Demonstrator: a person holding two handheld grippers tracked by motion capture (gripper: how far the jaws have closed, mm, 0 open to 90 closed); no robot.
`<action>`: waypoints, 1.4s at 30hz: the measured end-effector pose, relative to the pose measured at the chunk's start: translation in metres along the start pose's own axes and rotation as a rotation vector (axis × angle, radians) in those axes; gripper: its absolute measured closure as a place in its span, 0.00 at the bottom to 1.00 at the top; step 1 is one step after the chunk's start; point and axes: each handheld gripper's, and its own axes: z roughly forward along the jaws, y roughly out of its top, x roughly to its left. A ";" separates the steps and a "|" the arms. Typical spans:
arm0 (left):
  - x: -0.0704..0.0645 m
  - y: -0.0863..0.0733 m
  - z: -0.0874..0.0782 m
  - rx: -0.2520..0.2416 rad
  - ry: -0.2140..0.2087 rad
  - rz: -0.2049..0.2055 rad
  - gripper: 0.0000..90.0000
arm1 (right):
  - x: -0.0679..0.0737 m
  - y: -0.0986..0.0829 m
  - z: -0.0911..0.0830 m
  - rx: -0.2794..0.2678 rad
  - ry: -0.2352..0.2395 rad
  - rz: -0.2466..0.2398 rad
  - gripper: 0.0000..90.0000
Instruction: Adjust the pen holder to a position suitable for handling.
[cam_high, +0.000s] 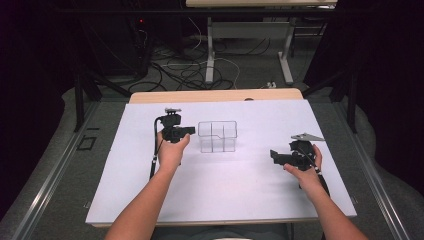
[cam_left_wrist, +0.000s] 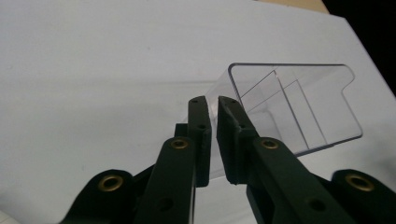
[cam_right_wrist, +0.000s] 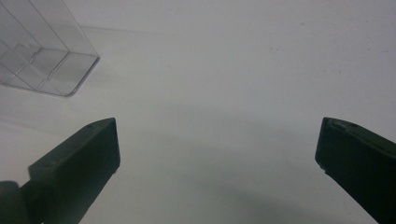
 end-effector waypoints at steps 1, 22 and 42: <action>0.001 0.000 -0.002 -0.006 -0.005 -0.013 0.91 | 0.000 0.000 0.000 0.000 0.000 -0.001 0.00; 0.033 -0.022 -0.038 -0.075 -0.028 -0.120 0.64 | 0.002 0.000 0.000 0.002 0.000 -0.004 0.00; 0.065 -0.044 -0.057 -0.157 -0.024 -0.166 0.39 | 0.002 0.000 -0.001 0.001 0.002 -0.004 0.00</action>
